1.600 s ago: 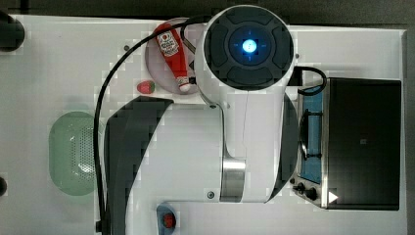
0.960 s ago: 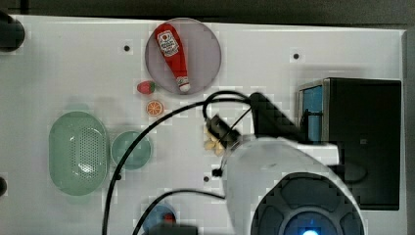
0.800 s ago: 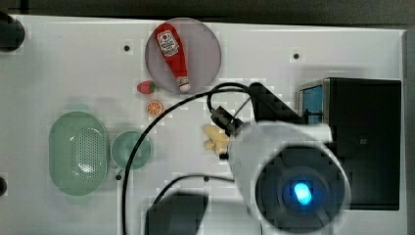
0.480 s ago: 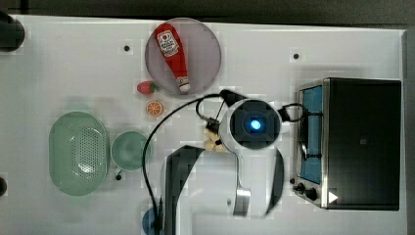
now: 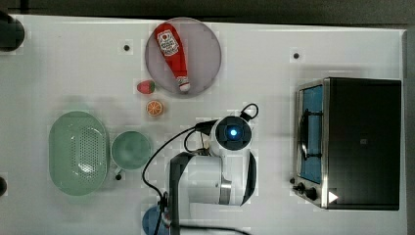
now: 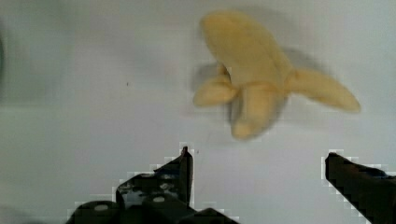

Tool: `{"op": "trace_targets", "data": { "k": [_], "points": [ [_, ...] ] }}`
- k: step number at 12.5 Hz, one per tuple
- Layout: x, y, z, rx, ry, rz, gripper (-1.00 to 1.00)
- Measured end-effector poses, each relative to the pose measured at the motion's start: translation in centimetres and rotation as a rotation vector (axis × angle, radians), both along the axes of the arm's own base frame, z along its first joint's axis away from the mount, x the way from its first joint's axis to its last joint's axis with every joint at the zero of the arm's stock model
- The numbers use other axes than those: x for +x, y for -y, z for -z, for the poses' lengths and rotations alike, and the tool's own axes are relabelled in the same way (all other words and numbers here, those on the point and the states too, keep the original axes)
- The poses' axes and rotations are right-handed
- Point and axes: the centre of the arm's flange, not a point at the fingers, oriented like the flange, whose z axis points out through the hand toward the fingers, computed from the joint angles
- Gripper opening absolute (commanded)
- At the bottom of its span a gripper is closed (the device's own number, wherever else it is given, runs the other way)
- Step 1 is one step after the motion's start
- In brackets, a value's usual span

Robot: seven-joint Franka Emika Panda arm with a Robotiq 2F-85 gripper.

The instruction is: Pick Banana and place it in mug.

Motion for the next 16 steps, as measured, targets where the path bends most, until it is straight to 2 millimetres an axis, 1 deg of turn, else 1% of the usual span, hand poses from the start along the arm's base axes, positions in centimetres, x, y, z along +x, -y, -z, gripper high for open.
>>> {"op": "trace_targets", "data": {
  "k": [1, 2, 5, 6, 7, 8, 9, 10, 11, 13, 15, 16],
  "points": [
    [0.0, 0.1, 1.4, 0.001, 0.013, -0.050, 1.00],
    [0.6, 0.0, 2.5, -0.002, 0.056, -0.107, 1.00],
    [2.1, -1.5, 4.0, 0.008, 0.152, -0.174, 1.00],
    [2.5, -1.5, 4.5, 0.003, 0.180, -0.185, 0.71],
    [2.3, -1.5, 5.2, 0.010, 0.169, -0.190, 0.45],
    [1.9, -1.4, 6.1, 0.014, 0.141, -0.188, 0.15],
    [1.5, -1.4, 6.6, 0.015, 0.128, -0.188, -0.05],
    [1.2, -1.3, 6.8, 0.014, 0.123, -0.186, -0.30],
    [1.3, -1.1, 6.7, 0.012, 0.124, -0.182, -0.36],
    [1.3, -0.9, 6.4, 0.014, 0.122, -0.175, -0.36],
    [1.3, -1.1, 6.2, 0.007, 0.121, -0.199, -0.36],
    [1.2, -0.9, 5.5, 0.007, 0.109, -0.195, -0.36]
  ]
}}
